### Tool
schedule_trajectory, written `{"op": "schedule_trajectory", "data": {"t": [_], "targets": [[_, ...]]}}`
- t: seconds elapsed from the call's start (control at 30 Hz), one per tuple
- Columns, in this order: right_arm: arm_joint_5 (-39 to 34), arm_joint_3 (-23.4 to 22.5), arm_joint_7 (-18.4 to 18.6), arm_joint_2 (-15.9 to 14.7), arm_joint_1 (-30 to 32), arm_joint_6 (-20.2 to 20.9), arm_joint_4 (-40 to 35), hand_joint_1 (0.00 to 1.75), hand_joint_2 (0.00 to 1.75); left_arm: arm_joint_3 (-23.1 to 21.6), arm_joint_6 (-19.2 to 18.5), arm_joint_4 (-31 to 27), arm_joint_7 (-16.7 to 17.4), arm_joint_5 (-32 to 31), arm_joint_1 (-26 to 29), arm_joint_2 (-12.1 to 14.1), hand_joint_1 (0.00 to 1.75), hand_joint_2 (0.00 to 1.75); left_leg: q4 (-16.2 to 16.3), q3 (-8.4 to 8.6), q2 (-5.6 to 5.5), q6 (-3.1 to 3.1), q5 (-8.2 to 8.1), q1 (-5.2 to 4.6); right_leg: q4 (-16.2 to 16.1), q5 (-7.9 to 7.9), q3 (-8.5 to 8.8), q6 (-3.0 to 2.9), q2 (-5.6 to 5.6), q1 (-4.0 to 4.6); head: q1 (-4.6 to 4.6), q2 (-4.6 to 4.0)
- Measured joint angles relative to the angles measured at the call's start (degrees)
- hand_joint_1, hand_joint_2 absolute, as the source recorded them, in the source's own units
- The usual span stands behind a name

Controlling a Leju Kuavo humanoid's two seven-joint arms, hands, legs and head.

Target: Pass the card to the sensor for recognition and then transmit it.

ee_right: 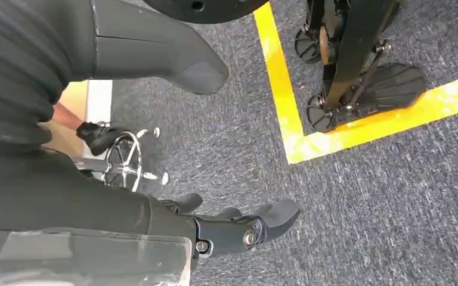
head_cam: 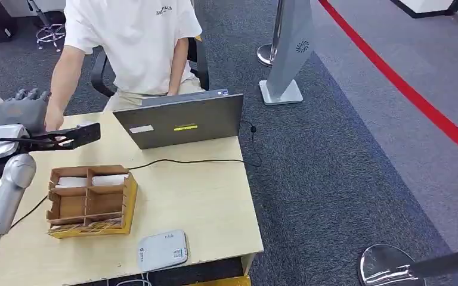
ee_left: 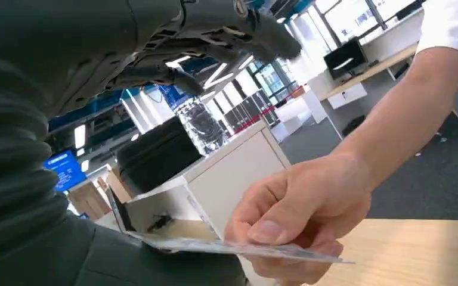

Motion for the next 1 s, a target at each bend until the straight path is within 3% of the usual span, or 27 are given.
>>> {"op": "schedule_trajectory", "data": {"t": [0.6,0.8,1.0], "targets": [[-0.09,0.04,0.07,-0.02,0.05,-0.18,0.0,0.0,1.75,-0.52,1.57,-0.02,-2.62,0.83,0.08,0.17,1.75,1.75,0.0,-0.01,0.0,0.0,0.0,0.0,0.0,0.0,0.0,0.0,0.0,0.0,0.0,0.0],[-0.09,0.07,0.07,-0.02,0.18,-0.18,-0.02,0.0,1.75,-1.24,3.76,-0.07,-4.83,-0.7,0.12,1.03,1.75,1.75,0.0,0.0,0.01,0.0,0.0,0.0,0.0,0.0,-0.01,0.0,0.01,0.0,0.0,0.0],[-0.5,0.07,0.13,0.0,0.41,-0.18,-0.28,0.0,1.75,-2.1,9.82,-4.33,-5.03,-4.41,3.07,0.61,1.75,1.75,0.0,0.0,0.01,0.01,-0.01,-0.01,-0.01,0.0,0.0,0.0,0.01,-0.01,0.0,0.0]]}}
